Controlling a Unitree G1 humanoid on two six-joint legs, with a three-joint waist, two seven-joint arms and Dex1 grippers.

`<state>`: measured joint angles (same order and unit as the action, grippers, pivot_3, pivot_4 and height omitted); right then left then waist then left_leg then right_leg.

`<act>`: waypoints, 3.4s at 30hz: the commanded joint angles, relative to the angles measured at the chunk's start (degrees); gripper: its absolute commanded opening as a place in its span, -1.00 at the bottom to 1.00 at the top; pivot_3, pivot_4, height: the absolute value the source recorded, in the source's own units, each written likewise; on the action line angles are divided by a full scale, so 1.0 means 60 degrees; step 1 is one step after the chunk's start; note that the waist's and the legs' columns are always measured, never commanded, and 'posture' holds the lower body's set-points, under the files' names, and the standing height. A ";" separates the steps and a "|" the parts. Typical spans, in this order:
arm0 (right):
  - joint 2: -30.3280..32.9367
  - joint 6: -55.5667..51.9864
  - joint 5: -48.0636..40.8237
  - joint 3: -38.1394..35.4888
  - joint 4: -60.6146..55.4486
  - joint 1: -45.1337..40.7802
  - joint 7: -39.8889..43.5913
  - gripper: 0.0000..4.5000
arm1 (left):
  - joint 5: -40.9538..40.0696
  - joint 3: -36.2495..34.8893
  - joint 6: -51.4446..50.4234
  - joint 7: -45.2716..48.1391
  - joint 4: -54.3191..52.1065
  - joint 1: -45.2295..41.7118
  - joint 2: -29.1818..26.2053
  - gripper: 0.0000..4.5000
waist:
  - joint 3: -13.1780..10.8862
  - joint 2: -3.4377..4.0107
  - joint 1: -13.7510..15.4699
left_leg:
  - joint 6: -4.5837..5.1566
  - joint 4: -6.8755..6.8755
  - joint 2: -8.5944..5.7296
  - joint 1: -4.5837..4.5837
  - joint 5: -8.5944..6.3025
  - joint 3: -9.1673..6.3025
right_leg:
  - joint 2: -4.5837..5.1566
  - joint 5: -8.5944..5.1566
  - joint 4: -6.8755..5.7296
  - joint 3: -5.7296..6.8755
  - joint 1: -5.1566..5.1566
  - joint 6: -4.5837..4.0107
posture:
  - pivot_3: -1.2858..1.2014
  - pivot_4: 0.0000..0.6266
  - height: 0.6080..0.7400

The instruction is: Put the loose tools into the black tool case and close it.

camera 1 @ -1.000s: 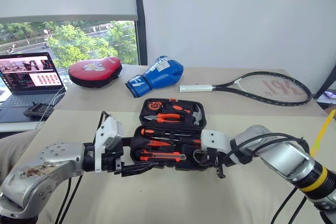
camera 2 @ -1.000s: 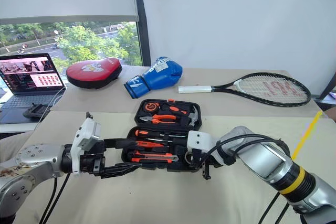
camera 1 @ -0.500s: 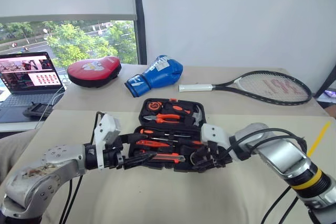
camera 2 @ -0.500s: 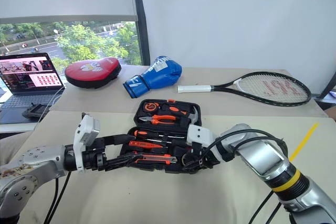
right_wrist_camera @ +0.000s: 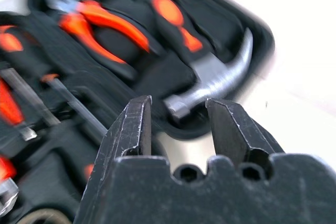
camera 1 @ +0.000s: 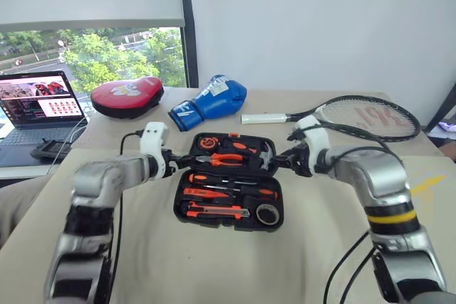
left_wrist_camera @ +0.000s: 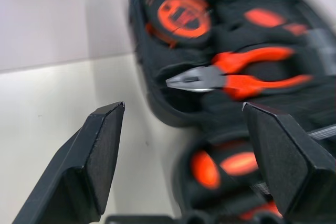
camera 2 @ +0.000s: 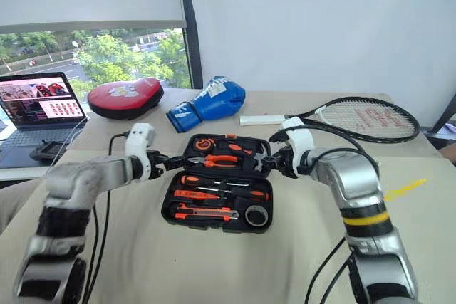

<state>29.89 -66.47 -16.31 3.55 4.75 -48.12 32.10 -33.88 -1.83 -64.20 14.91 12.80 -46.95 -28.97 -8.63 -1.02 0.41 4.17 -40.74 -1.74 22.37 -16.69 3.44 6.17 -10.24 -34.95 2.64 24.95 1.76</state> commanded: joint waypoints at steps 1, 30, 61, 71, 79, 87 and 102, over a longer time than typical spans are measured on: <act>-0.0203 0.0661 0.0302 0.0054 0.1793 -0.0841 0.0000 -0.11 | 0.1022 0.0481 0.1017 0.0756 0.1997 -0.1079 0.0005 0.71 | -0.0001 -0.0001 -0.0069 | -0.0001 0.0001 -0.0003 0.0005 0.0006 0.0007 | 0.0000 0.0000 -0.0002 -0.0001 0.0006 0.0000 | 0.03 -0.52 1.00; -0.0045 0.1001 0.0637 -0.0026 0.4322 -0.2381 0.2048 -0.20 | 0.3119 0.0241 0.2754 0.3428 0.5721 -0.2530 0.0847 -1.00 | -0.0005 0.0003 -0.0208 | -0.0012 0.0033 0.0000 0.0063 0.0022 0.0005 | 0.0043 -0.0011 -0.0020 -0.0011 0.0088 0.0025 | 0.03 -0.52 1.00; -0.0103 -0.0277 0.0444 -0.0138 0.1742 -0.0598 0.1070 -0.18 | 0.3467 0.0096 0.2580 0.3507 0.5086 -0.2330 0.1201 -1.00 | -0.0005 0.0003 -0.0159 | 0.0008 -0.0015 -0.0042 0.0149 0.0032 -0.0003 | 0.0062 -0.0007 -0.0054 0.0004 0.0167 0.0037 | 0.03 -0.52 1.00; -0.0020 0.0428 0.0562 -0.0020 0.2812 -0.0881 0.0848 -0.98 | 0.3521 0.0072 0.2506 0.3540 0.4971 -0.2321 0.1178 -1.00 | -0.0004 0.0002 -0.0110 | 0.0018 -0.0022 -0.0047 0.0136 0.0037 -0.0005 | 0.0064 -0.0004 -0.0056 0.0002 0.0143 0.0042 | 0.03 -0.52 1.00; 0.0438 -0.0662 -0.0189 -0.0346 0.0363 -0.0661 0.1046 -0.31 | 0.3504 0.0036 0.2387 0.3532 0.4813 -0.2227 0.1156 -1.00 | -0.0004 0.0002 -0.0137 | 0.0018 -0.0019 -0.0043 0.0144 0.0038 -0.0007 | 0.0062 -0.0004 -0.0057 0.0000 0.0156 0.0042 | 0.03 -0.52 1.00; 0.0252 -0.0709 -0.0076 -0.0327 0.0372 -0.0118 0.0344 -0.06 | 0.3515 0.0045 0.2392 0.3556 0.4819 -0.2209 0.1220 -1.00 | -0.0004 0.0002 -0.0111 | 0.0021 -0.0023 -0.0045 0.0145 0.0038 -0.0007 | 0.0065 -0.0003 -0.0062 -0.0004 0.0156 0.0042 | 0.03 -0.52 1.00; -0.0343 0.0601 0.0340 -0.0374 0.2581 -0.0526 -0.0213 -0.28 | 0.3521 0.0062 0.2307 0.3582 0.4605 -0.2106 0.1230 -1.00 | -0.0003 0.0000 -0.0178 | 0.0023 -0.0025 -0.0045 0.0141 0.0040 -0.0002 | 0.0062 -0.0003 -0.0065 -0.0009 0.0155 0.0042 | 0.03 -0.52 1.00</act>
<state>27.88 -66.77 -15.87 1.88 17.71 -49.88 32.14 -12.25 -2.39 -49.19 34.78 42.09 -60.09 -22.60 -8.65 -1.02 -0.65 4.31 -40.90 -2.00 23.18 -16.45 3.43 6.54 -10.26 -35.34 2.58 25.82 2.02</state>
